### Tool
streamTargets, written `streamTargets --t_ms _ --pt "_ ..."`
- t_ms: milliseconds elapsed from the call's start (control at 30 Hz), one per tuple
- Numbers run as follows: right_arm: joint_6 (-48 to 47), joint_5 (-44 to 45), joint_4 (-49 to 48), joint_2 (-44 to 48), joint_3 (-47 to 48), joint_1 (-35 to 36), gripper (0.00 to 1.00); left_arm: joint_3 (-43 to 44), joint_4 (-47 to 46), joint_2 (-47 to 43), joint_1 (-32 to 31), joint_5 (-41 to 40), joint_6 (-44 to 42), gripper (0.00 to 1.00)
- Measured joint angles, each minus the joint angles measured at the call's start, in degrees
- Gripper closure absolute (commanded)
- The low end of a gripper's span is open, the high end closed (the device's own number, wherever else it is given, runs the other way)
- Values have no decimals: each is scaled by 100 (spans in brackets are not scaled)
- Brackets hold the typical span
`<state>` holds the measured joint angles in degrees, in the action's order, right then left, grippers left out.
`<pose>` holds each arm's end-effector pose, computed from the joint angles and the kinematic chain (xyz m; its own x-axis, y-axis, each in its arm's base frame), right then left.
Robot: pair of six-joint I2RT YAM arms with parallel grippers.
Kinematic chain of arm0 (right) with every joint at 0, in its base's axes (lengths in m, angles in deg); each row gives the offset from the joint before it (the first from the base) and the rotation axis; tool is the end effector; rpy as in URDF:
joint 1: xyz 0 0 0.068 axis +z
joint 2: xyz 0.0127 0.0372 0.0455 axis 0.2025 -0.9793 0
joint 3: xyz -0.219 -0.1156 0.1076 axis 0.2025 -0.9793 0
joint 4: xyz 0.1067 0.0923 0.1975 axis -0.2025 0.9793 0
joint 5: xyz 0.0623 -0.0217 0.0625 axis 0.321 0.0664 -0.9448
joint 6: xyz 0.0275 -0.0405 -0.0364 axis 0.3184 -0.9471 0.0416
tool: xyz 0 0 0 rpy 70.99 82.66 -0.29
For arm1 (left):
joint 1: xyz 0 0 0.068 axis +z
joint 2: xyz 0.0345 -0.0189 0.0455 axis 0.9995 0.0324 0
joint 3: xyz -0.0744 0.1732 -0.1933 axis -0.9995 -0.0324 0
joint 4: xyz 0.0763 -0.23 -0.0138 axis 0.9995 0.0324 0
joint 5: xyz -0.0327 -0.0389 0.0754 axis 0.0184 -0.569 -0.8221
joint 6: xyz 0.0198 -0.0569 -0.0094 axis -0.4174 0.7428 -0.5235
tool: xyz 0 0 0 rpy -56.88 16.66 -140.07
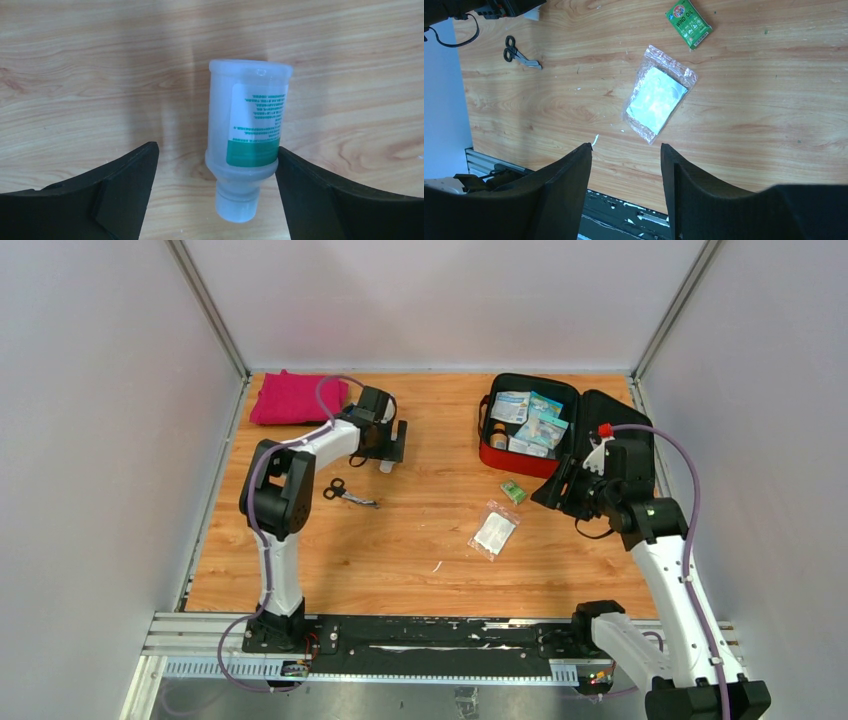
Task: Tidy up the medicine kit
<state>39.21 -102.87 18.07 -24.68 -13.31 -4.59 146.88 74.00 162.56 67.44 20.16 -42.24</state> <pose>0.1576 0.0353 0.3202 -0.7082 0.3437 -0.6167 -0.0742 0.8324 0.5492 0.3919 -0.1456 0.1765 -0.8192 0.0718 -0.5690 0.1463 0.9855 -0.0862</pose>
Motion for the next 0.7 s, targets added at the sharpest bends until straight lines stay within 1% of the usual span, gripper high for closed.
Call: streamTargets --t_ms 133,300,467,500,700 --pt "-7 0 0 -2 -66 0 42 229 111 284 7 -153 39 24" --pt "-9 -7 0 -39 -74 0 43 291 138 323 7 -223 81 40" --pt "-2 -20 -2 -37 -81 0 43 114 -13 238 7 -173 146 50" --pt "0 -20 -2 -33 -90 0 43 55 -44 197 7 -144 164 52" --pt "42 -37 -2 -17 -149 0 44 -612 -251 -343 -7 190 356 54"
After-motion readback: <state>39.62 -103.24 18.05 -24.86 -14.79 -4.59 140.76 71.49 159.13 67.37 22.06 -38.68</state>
